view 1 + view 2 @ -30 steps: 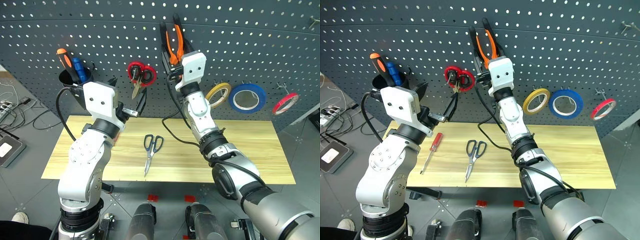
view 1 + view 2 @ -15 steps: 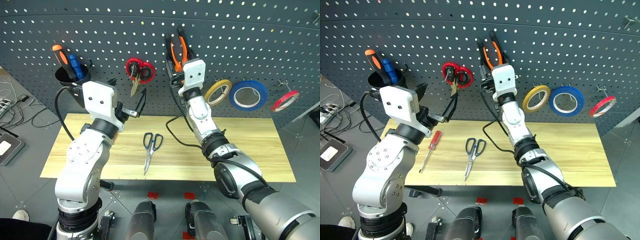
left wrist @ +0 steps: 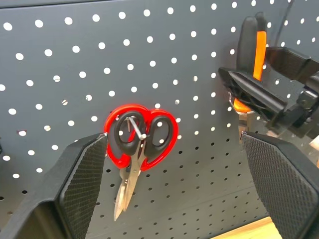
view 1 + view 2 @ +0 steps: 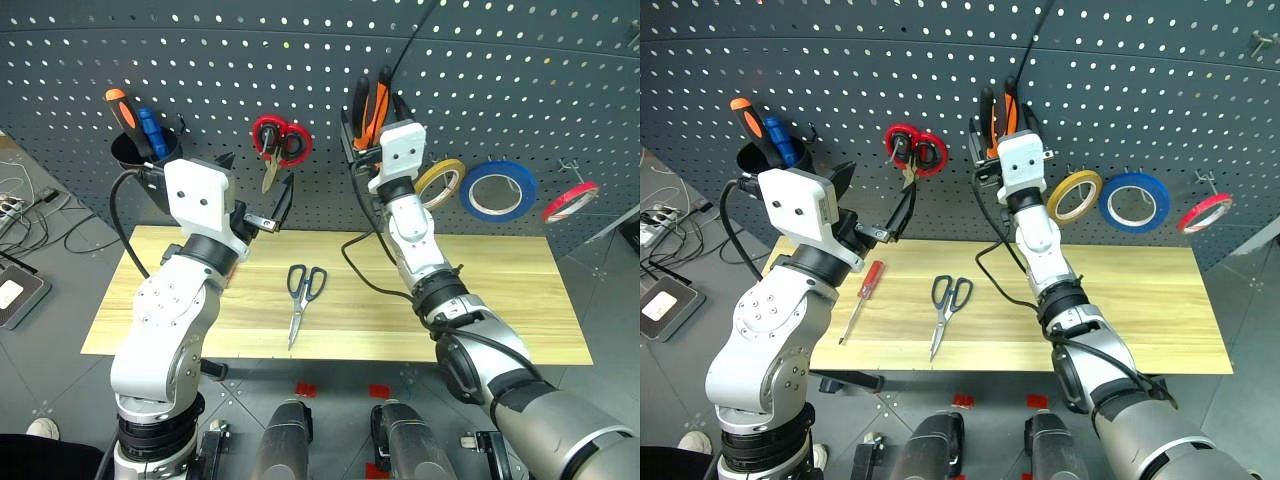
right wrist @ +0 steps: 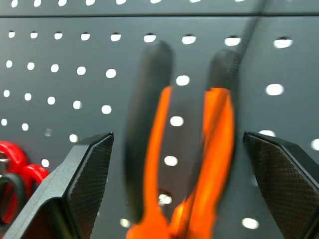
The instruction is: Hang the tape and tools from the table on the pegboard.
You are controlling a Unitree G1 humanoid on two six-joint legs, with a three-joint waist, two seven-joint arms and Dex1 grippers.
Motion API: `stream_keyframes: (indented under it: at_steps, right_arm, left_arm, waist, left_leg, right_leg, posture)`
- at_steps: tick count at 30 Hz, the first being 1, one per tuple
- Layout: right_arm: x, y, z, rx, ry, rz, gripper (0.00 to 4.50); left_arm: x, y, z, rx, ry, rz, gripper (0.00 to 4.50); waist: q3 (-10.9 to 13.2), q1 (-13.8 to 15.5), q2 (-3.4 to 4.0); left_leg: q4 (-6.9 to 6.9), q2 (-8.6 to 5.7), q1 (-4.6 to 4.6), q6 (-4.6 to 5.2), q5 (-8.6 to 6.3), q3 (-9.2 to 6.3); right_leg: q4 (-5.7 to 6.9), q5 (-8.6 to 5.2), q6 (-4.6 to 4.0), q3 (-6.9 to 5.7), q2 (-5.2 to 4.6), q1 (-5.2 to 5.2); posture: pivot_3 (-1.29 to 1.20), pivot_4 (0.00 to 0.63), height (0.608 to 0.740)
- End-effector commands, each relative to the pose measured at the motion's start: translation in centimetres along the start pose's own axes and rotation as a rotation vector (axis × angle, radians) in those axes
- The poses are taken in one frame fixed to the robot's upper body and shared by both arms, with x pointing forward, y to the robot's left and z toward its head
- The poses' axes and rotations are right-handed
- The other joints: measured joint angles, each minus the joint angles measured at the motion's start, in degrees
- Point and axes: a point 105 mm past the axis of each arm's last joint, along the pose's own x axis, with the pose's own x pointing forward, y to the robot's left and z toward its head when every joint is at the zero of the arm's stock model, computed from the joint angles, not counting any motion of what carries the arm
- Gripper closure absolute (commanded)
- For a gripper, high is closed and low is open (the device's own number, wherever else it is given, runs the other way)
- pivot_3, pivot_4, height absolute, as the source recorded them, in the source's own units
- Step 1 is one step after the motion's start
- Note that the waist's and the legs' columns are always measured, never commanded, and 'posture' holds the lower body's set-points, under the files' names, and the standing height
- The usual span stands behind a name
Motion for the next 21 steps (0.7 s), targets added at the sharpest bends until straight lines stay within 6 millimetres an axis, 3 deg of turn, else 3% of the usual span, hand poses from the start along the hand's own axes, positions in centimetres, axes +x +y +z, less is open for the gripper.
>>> stream_keyframes:
  at_steps: [1,9,21]
  right_arm:
    - [0.0,-0.5,1.9,0.013,-0.060,0.018,0.03]
    - [-1.9,-0.8,2.7,0.019,-0.025,0.073,0.03]
    - [-4.1,-1.7,5.4,0.015,-0.001,0.191,0.03]
  left_arm:
    - [-0.1,-0.3,0.9,0.002,-0.052,-0.012,0.00]
    - [-0.1,-0.7,0.7,-0.015,-0.056,-0.018,0.00]
    - [-0.7,-0.9,-0.2,-0.018,-0.021,-0.015,0.00]
  waist:
    - [0.0,-0.2,0.00]
    - [0.0,-0.5,0.00]
    - [0.0,-1.6,0.02]
  left_leg:
    - [0.00,0.00,0.00,0.00,0.00,0.01]
    - [-0.02,0.02,0.00,0.06,-0.04,0.00]
    - [-0.08,0.02,0.00,0.17,-0.10,0.01]
  right_leg:
    - [0.00,0.00,0.00,0.01,0.00,0.00]
    - [-0.01,0.00,0.00,0.02,0.00,0.00]
    - [-0.07,0.00,0.00,0.03,0.01,-0.01]
  posture:
    - [0.05,0.284,0.740]
    - [0.01,0.281,0.740]
    - [-0.01,0.292,0.740]
